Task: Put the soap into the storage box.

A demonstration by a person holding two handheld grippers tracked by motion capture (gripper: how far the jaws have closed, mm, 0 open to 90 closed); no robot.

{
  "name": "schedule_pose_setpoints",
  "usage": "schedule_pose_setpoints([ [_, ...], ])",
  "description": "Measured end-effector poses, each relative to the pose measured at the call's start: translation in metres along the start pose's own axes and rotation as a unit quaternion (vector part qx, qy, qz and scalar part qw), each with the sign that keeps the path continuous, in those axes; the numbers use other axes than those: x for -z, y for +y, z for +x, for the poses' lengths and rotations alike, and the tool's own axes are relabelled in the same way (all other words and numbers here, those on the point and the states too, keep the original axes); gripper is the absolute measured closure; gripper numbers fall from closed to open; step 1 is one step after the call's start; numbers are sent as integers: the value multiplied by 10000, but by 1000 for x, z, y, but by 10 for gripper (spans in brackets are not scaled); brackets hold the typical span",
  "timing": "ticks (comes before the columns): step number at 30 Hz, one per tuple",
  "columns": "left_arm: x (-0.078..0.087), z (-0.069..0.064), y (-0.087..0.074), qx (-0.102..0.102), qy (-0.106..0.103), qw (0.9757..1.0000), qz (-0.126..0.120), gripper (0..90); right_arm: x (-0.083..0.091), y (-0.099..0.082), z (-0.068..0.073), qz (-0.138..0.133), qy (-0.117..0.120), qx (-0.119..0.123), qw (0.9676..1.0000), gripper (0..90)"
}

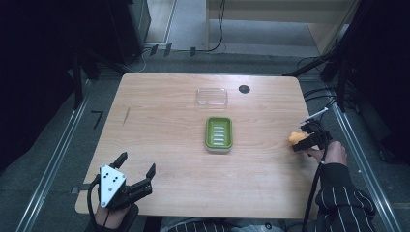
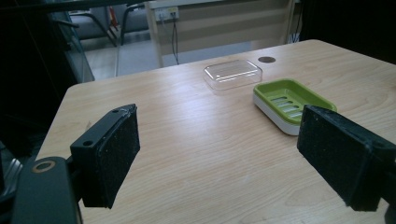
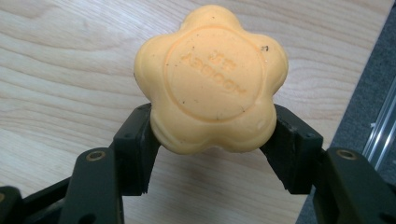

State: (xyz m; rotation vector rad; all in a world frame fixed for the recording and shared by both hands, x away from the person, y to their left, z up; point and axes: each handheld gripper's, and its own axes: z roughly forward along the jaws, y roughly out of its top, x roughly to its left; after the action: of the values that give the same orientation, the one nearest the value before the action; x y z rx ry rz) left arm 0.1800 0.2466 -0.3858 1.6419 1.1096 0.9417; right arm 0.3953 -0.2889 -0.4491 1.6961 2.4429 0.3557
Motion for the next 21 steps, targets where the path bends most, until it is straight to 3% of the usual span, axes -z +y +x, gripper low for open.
schedule_pose_setpoints([
  [21,4,1,-1,11,84,10000,9,137,8,15,32,-192,53,467,9987,404],
])
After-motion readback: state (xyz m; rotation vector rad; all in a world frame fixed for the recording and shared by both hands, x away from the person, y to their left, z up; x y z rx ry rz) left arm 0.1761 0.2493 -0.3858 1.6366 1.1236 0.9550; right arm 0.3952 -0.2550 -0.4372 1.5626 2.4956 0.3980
